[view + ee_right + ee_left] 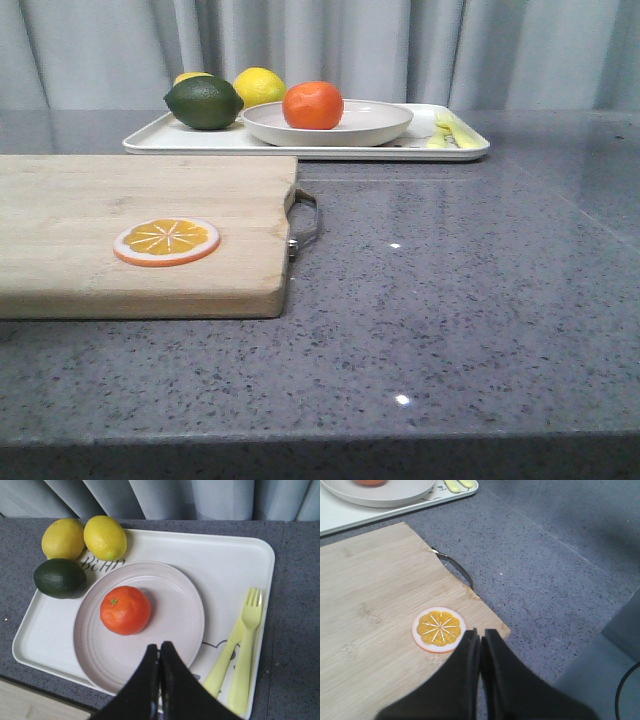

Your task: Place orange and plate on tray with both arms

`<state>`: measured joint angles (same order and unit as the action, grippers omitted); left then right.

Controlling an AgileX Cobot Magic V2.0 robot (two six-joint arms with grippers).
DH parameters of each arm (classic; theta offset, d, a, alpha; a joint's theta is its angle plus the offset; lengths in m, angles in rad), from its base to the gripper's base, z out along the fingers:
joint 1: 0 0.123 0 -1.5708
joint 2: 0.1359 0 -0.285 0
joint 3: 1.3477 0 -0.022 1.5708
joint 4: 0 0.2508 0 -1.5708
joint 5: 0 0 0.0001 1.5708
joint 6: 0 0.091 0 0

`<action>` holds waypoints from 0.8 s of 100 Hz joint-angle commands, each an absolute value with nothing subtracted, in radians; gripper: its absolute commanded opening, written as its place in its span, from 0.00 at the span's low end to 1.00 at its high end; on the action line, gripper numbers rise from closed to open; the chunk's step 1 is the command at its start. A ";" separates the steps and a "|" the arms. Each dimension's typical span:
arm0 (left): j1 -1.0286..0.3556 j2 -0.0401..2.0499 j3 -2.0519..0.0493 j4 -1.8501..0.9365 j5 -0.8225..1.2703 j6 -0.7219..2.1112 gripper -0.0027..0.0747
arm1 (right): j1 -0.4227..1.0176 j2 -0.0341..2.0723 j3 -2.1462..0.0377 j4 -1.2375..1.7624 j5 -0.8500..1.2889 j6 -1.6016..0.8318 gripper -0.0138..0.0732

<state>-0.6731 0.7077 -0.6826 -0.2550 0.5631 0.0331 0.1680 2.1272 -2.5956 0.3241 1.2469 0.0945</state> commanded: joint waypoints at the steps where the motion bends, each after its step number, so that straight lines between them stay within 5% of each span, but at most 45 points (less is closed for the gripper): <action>1: -0.668 0.706 -0.709 -0.272 0.491 0.025 0.01 | 0.163 2.008 -2.557 0.333 1.332 0.076 0.08; 80: -0.668 0.706 -0.709 -0.272 0.481 0.025 0.01 | 0.229 1.712 -2.306 0.242 1.329 0.015 0.08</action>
<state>-0.6731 0.7077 -0.6826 -0.2550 0.5526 0.0331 0.2285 1.8000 -2.3438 0.2586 1.2469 0.0297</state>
